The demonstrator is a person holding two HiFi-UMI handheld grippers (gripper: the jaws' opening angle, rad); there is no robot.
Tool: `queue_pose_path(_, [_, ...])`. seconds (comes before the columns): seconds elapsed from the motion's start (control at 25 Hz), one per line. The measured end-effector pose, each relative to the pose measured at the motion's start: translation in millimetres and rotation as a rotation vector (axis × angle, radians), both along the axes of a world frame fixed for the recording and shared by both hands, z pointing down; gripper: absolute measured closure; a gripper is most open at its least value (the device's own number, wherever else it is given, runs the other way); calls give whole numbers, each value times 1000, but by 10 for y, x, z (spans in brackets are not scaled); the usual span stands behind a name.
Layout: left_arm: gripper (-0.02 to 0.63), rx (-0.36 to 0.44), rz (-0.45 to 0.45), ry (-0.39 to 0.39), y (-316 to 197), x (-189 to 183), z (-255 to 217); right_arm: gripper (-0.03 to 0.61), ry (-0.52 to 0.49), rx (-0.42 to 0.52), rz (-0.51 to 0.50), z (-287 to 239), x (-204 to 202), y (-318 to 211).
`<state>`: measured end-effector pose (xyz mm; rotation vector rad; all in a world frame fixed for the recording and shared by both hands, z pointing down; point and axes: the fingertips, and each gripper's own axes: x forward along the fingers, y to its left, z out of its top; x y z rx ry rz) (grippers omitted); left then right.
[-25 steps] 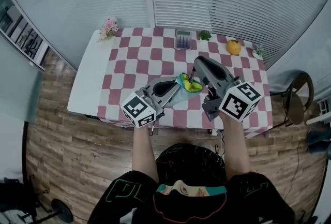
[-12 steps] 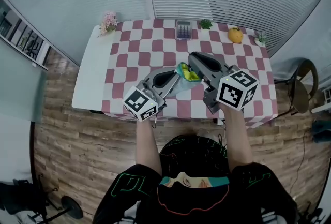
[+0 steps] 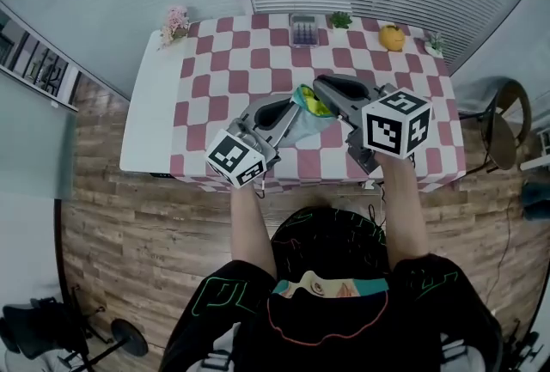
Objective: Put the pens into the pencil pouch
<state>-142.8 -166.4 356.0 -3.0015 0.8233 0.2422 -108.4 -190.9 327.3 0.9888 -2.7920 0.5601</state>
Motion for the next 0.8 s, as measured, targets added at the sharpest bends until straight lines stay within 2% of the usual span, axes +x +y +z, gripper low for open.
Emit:
queue_pose_path(0.24, [614, 2, 4, -19, -14, 36, 40, 534, 107, -30, -22, 99, 75, 9])
queue_pose_path(0.52, [614, 19, -12, -1, -42, -13, -12, 533, 166, -79, -49, 221, 134, 26])
queue_pose_path(0.8, [614, 45, -5, 29, -18, -52, -120, 532, 321, -120, -131, 483, 72, 116])
